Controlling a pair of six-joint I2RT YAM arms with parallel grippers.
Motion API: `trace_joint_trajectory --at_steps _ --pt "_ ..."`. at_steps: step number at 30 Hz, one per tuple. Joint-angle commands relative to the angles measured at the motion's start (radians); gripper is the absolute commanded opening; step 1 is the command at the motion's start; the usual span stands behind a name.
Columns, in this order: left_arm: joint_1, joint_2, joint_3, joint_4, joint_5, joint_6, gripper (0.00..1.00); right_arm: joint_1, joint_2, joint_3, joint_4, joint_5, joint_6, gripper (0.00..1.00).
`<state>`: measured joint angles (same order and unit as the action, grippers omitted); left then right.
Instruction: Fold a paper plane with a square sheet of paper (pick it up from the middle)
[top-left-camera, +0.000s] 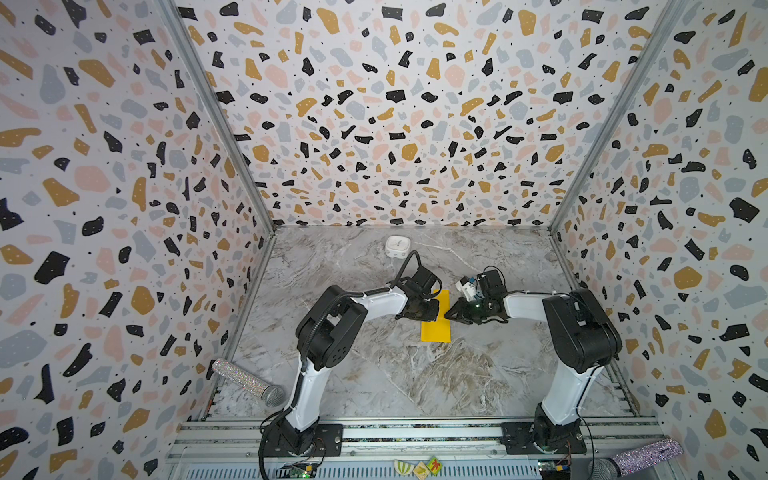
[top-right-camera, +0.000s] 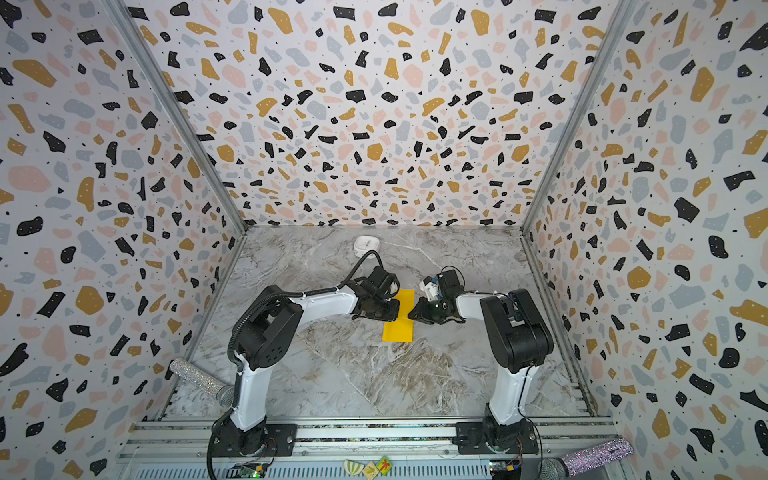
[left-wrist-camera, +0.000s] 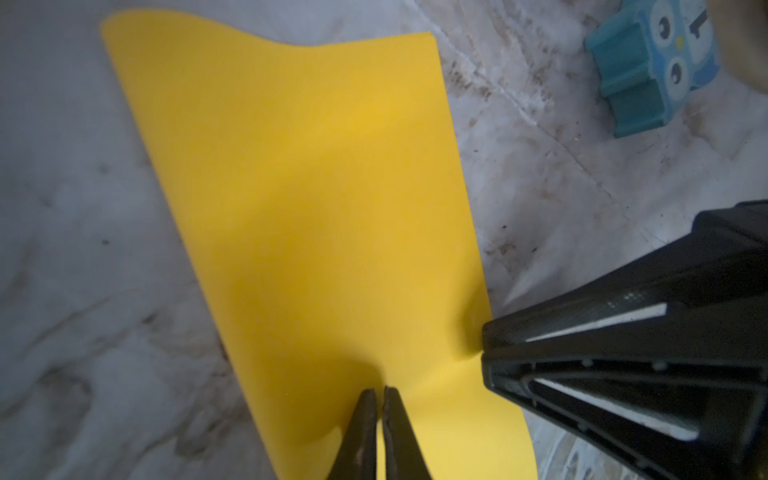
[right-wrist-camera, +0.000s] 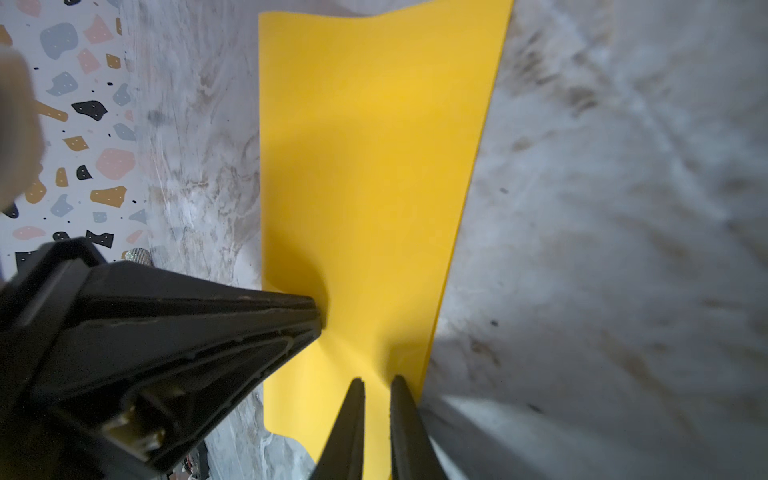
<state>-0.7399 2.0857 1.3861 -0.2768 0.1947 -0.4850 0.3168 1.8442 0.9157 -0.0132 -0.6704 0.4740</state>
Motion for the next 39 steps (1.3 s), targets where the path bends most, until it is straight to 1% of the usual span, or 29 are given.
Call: trace_joint_trajectory --at_steps 1,6,15,22,29,33,37,39 --pt "-0.005 0.025 -0.066 -0.084 -0.045 0.020 0.11 0.006 -0.043 0.014 -0.036 0.002 0.000 0.17" --pt "-0.005 0.019 -0.078 -0.080 -0.050 0.019 0.12 0.007 -0.071 0.009 0.000 -0.030 0.015 0.20" --pt "-0.004 0.016 -0.081 -0.079 -0.051 0.017 0.13 0.021 -0.034 0.025 0.017 -0.064 0.026 0.19" --pt "-0.004 0.011 -0.086 -0.079 -0.051 0.018 0.13 0.028 0.009 0.045 0.012 -0.059 0.025 0.18" --pt "-0.005 0.003 -0.086 -0.079 -0.051 0.019 0.13 0.025 0.030 0.042 -0.031 0.008 0.014 0.17" --pt "-0.005 -0.004 -0.084 -0.078 -0.043 0.019 0.13 0.025 0.029 0.040 -0.078 0.066 -0.008 0.16" --pt "-0.005 -0.025 -0.055 -0.066 -0.004 0.023 0.15 0.025 0.038 0.028 -0.107 0.098 -0.025 0.15" --pt "-0.006 -0.047 -0.028 -0.058 0.015 0.026 0.18 0.025 0.047 0.023 -0.117 0.113 -0.031 0.15"
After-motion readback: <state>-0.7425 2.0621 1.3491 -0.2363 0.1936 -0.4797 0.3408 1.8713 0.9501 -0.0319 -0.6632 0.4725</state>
